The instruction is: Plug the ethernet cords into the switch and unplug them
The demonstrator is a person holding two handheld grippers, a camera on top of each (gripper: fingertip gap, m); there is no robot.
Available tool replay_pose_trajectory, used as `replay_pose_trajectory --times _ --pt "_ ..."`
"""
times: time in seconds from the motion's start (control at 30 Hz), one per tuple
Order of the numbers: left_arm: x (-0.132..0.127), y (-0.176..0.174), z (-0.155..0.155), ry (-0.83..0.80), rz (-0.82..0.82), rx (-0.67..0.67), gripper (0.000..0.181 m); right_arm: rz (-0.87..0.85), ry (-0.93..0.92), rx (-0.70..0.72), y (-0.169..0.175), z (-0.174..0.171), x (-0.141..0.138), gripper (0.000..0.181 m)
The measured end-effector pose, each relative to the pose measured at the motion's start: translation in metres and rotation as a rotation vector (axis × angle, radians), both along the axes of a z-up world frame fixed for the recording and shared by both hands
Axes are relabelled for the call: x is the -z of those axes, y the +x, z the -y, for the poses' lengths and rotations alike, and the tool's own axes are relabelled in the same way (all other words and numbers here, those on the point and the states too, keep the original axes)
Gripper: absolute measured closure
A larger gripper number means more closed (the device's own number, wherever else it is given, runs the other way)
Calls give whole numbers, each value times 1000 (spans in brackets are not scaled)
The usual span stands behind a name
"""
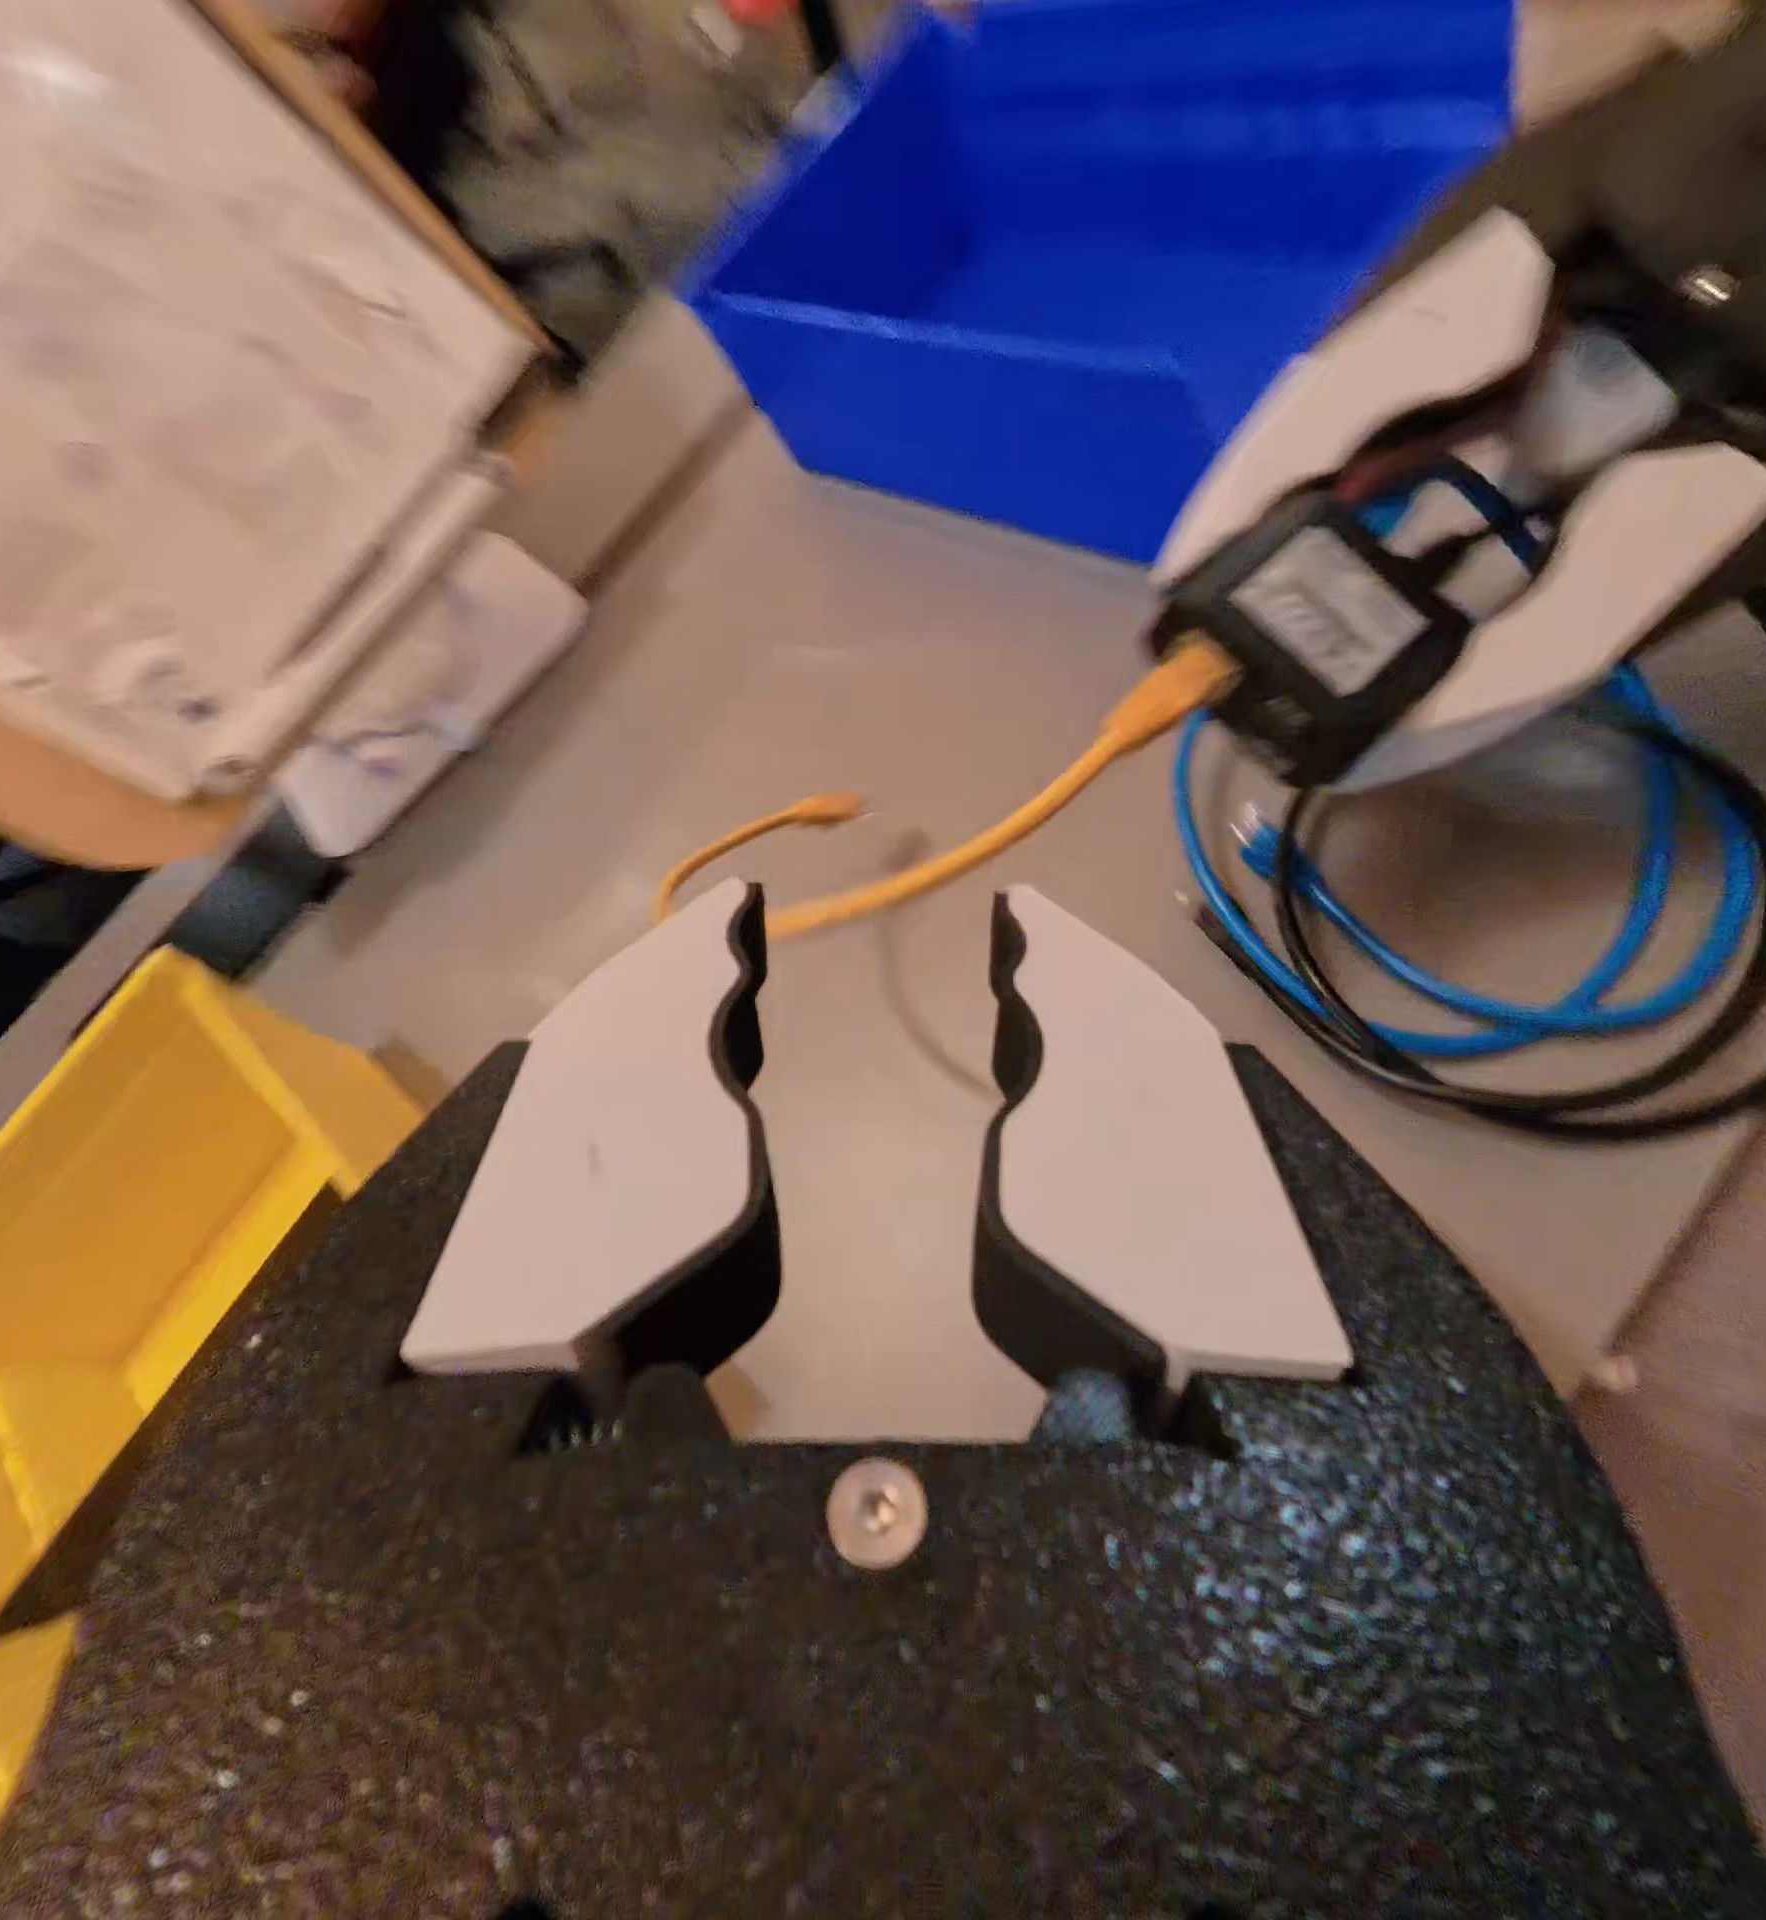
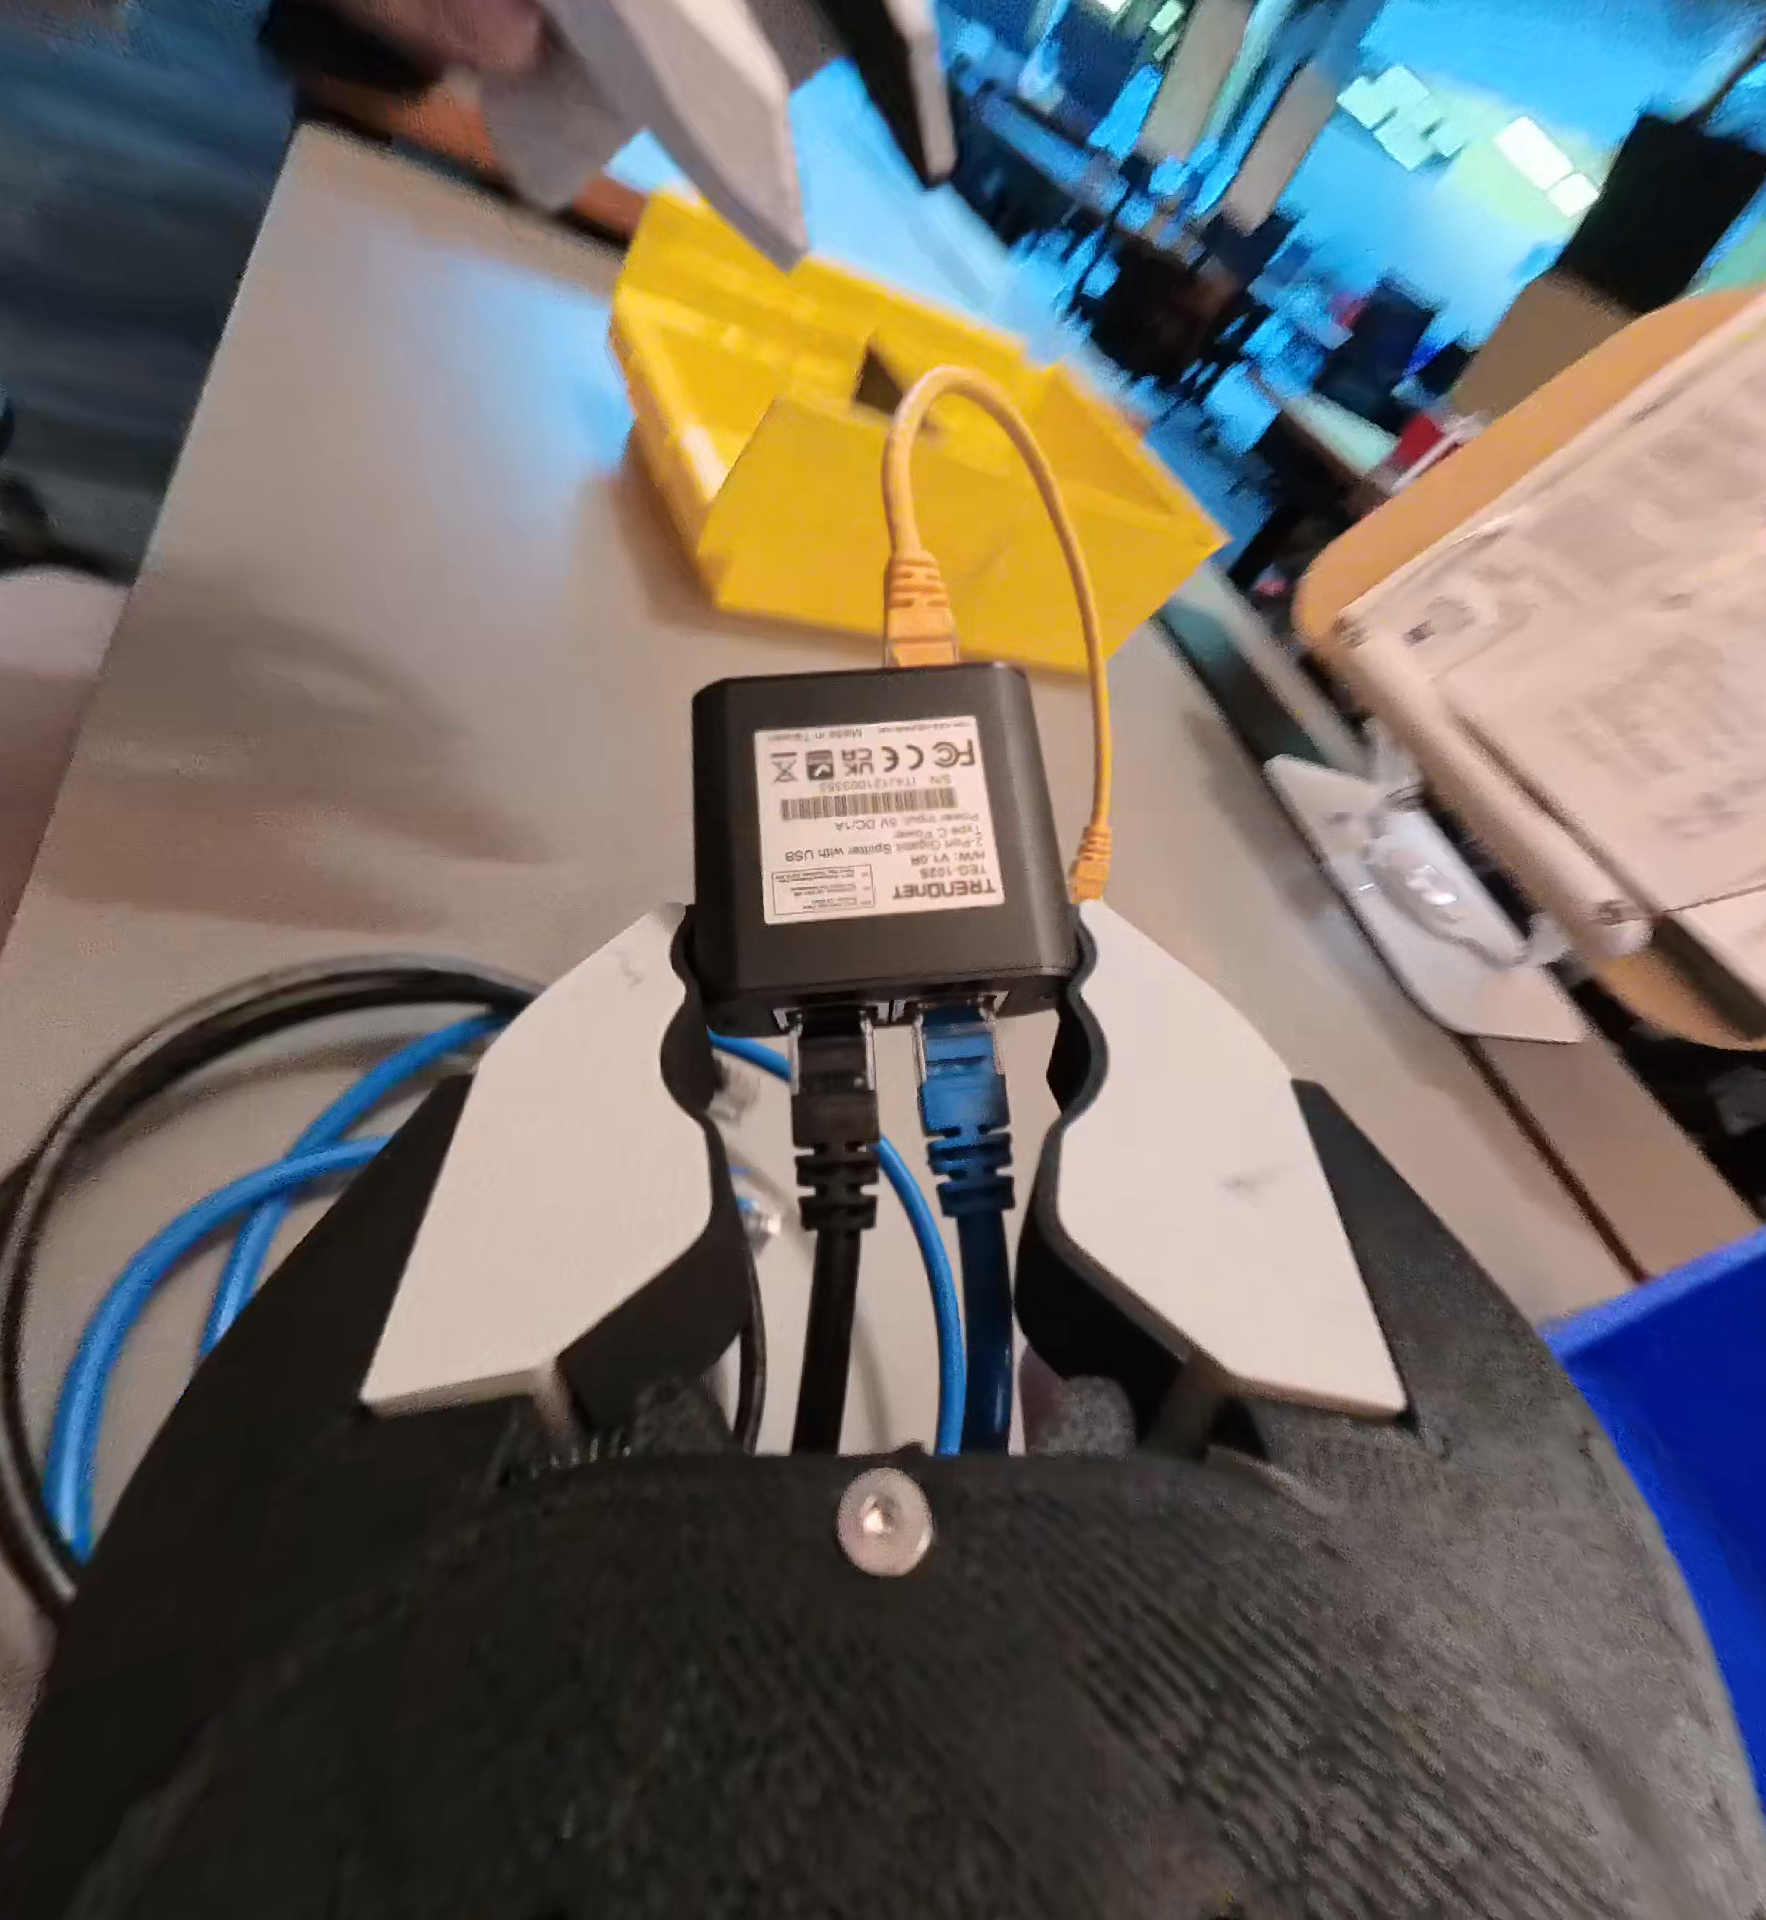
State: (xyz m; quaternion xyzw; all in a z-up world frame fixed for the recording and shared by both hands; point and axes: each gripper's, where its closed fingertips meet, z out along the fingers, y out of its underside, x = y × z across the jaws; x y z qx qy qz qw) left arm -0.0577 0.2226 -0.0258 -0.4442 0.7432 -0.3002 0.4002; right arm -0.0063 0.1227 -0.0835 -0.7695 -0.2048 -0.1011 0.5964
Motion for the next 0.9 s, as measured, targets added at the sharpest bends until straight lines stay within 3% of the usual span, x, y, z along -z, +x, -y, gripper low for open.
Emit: replay_pose_trajectory --times 0.1,0.23,0.37,0.53,0.63,0.77,0.9 --pt "-6 -21 -46 -167 162 -130 140 -20 168 50 6 6 -45 117" --pt "60 -31 -87 -346 62 -260 135 8 303 91 11 5 -106 117" --pt "97 -20 -81 -441 -24 -235 133 113 333 196 47 4 -171 117" --pt "93 0 -74 -404 -31 -167 132 329 397 436 116 30 -260 117" --pt "88 8 -72 -399 -25 -140 131 428 404 525 154 44 -293 117" --pt "91 9 -67 -430 2 -116 133 537 298 625 208 53 -276 117" --pt "97 14 -55 -509 27 -79 137 528 231 755 254 58 -201 117"
